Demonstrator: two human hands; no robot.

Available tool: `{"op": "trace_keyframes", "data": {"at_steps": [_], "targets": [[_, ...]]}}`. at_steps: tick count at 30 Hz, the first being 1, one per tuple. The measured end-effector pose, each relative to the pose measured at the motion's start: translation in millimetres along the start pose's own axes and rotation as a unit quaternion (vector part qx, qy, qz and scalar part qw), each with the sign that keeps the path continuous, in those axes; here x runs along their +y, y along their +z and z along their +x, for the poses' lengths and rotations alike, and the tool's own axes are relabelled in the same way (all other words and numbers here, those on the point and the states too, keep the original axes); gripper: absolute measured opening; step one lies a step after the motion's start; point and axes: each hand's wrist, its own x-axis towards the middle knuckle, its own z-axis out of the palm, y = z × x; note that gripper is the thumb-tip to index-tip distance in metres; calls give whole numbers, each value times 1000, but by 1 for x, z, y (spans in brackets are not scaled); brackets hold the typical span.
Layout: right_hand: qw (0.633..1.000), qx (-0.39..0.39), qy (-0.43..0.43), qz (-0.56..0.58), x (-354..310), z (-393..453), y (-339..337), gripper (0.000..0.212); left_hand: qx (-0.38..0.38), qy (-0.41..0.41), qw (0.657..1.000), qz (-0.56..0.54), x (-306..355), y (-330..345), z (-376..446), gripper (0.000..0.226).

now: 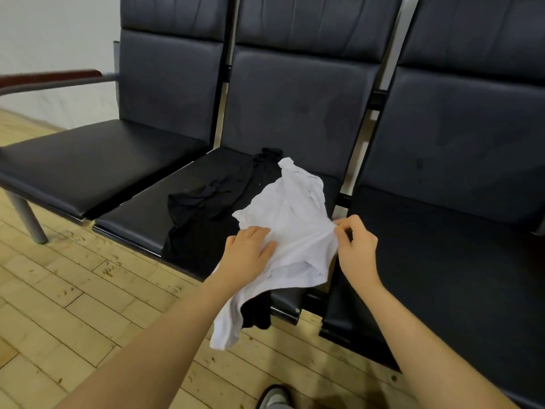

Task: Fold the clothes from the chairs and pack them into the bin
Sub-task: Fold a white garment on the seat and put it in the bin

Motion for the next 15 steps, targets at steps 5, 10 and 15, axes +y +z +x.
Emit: {"op": "trace_keyframes", "data": {"at_steps": [5, 10, 15], "targets": [[998, -20, 62, -18, 11, -11, 7, 29, 21, -38, 999, 6, -9, 20, -1, 29], [993, -65, 81, -47, 3, -7, 12, 19, 87, -66, 991, -76, -6, 20, 0, 15], [997, -38, 54, -42, -20, 14, 0, 19, 149, -59, 971, -179, 13, -19, 9, 13]]}}
